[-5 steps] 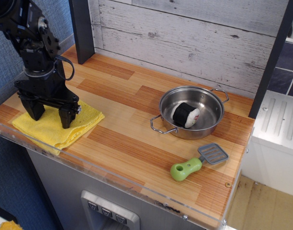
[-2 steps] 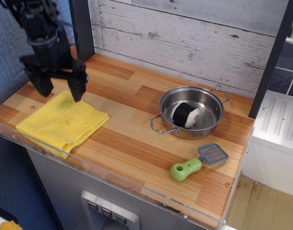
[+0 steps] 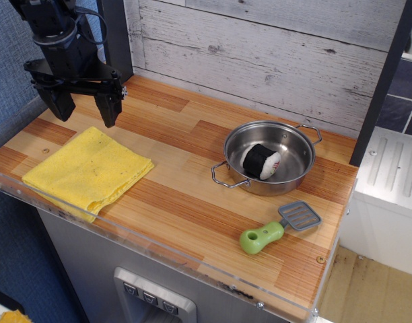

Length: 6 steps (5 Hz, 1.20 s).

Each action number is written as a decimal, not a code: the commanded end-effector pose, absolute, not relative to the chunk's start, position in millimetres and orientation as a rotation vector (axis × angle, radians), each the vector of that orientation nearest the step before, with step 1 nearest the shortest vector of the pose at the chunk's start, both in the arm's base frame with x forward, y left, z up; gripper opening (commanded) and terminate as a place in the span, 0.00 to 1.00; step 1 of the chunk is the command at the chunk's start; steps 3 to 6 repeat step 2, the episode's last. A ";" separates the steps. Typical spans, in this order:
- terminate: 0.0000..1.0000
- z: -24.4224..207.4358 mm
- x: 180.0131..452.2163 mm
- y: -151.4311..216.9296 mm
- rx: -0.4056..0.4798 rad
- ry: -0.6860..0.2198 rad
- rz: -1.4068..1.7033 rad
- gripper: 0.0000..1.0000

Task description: Move the yellow cloth to the front of the table

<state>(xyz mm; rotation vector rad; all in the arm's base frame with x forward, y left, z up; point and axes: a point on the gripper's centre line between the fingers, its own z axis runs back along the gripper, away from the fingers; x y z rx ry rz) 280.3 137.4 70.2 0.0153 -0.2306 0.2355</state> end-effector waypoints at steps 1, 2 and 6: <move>0.00 88.3 281.2 141.2 0.035 -0.282 0.239 1.00; 1.00 88.3 281.2 141.2 0.035 -0.282 0.239 1.00; 1.00 88.3 281.2 141.2 0.035 -0.282 0.239 1.00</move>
